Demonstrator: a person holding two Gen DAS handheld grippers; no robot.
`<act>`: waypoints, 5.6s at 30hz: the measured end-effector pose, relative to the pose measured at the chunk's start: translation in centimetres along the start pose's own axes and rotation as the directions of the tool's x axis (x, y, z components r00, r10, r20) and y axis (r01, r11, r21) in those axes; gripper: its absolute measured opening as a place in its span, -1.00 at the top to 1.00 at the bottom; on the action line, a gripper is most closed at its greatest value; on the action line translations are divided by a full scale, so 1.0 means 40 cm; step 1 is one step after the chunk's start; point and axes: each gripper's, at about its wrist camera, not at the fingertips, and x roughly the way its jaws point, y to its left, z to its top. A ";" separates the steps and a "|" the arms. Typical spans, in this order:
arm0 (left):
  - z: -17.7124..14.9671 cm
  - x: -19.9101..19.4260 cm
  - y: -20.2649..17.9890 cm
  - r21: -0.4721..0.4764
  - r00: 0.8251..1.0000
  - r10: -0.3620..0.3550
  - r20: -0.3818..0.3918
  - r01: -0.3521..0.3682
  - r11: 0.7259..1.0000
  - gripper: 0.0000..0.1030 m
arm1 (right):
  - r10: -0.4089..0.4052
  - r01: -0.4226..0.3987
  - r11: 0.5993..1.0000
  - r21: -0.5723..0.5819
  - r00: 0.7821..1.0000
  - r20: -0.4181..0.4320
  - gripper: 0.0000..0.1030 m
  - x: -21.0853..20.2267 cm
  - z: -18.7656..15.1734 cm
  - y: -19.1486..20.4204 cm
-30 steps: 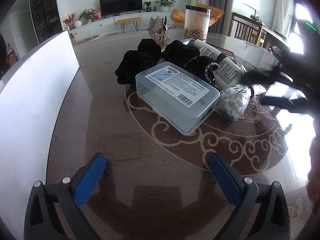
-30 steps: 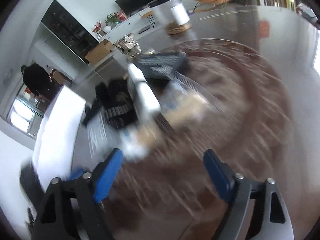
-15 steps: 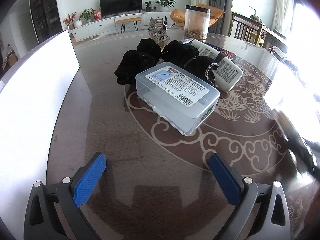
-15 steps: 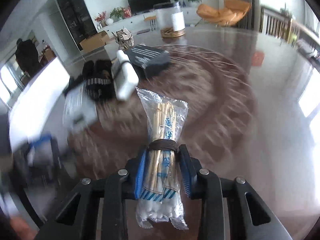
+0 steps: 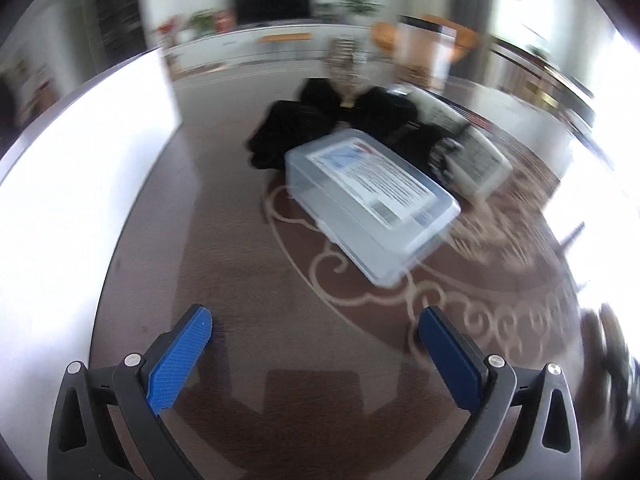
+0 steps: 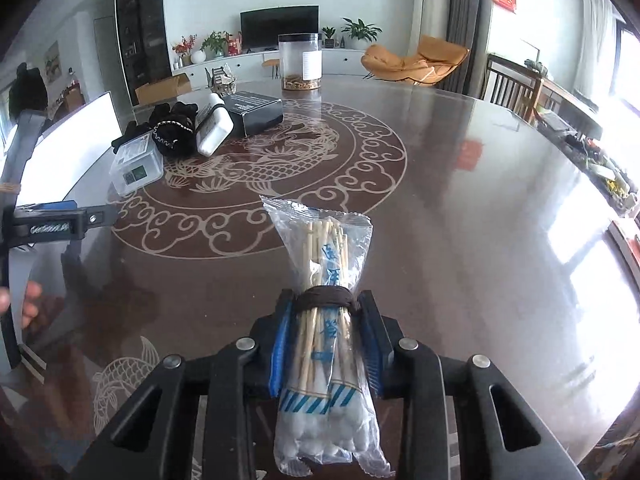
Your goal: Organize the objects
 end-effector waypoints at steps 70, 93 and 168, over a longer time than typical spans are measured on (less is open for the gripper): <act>-0.312 -0.413 0.055 0.168 0.927 -0.368 -0.079 0.376 0.911 -0.19 | 0.333 -0.288 0.938 0.191 0.900 -0.281 0.43 -0.145 -0.059 0.083; -0.267 -0.539 0.808 -0.402 0.988 0.132 -0.082 -0.154 0.902 -0.38 | 0.748 -0.810 0.567 -0.154 0.584 -0.316 -0.54 -0.320 0.189 0.949; -0.130 -0.141 0.019 0.185 0.992 -0.118 -0.038 0.123 0.975 -1.00 | 0.212 -0.255 0.933 -0.254 0.960 -0.183 -0.08 0.360 0.411 0.257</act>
